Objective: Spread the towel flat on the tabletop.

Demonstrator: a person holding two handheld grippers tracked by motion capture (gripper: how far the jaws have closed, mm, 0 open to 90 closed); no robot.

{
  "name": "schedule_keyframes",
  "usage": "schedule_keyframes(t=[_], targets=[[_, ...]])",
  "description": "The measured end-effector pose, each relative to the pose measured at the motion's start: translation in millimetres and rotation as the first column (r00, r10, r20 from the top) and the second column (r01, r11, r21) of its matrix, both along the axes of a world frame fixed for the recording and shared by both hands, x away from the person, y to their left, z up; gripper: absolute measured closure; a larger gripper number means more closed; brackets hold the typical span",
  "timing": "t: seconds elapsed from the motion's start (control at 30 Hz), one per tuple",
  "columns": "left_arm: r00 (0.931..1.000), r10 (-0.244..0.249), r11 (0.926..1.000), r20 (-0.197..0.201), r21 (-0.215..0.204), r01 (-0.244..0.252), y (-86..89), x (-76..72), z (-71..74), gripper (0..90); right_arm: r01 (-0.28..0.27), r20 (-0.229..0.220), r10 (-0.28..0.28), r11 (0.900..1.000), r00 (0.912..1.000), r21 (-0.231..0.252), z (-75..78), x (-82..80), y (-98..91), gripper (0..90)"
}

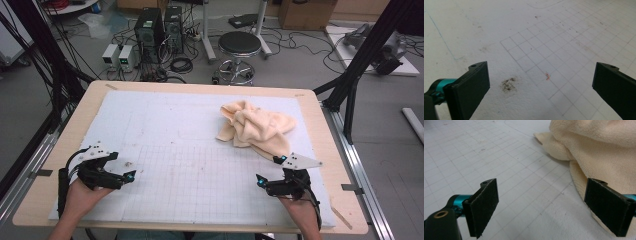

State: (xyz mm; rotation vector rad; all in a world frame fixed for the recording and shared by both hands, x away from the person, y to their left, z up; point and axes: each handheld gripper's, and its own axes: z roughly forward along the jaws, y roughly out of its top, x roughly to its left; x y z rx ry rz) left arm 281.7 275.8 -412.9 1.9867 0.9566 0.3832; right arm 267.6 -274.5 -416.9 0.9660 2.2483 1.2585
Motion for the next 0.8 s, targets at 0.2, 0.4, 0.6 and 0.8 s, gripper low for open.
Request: schedule_keyframes(t=[0.2,0.4,0.6,0.8], targets=[[1.0,0.0,1.0,-0.002,0.001,0.0,1.3,1.3,-0.8,1.7,-0.008,-0.004,0.008,0.9999,1.0,-0.007,-1.0,3.9,3.0,11.5],[1.0,0.006,1.0,-0.001,-0.005,-0.006,1.7,0.1,-0.3,1.7,-0.006,-0.007,0.006,1.0,1.0,-0.003,-0.7,3.1,2.8,11.5],[1.0,0.006,1.0,-0.001,-0.007,-0.006,2.1,-1.2,0.2,1.7,-0.012,-0.006,0.012,0.9999,0.9999,-0.005,-0.2,0.6,3.5,11.5],[0.9999,0.0,1.0,0.012,-0.005,0.0,1.0,-2.9,2.1,1.7,-0.004,0.011,0.004,0.9999,0.9999,-0.012,1.5,-4.0,1.5,11.5]])
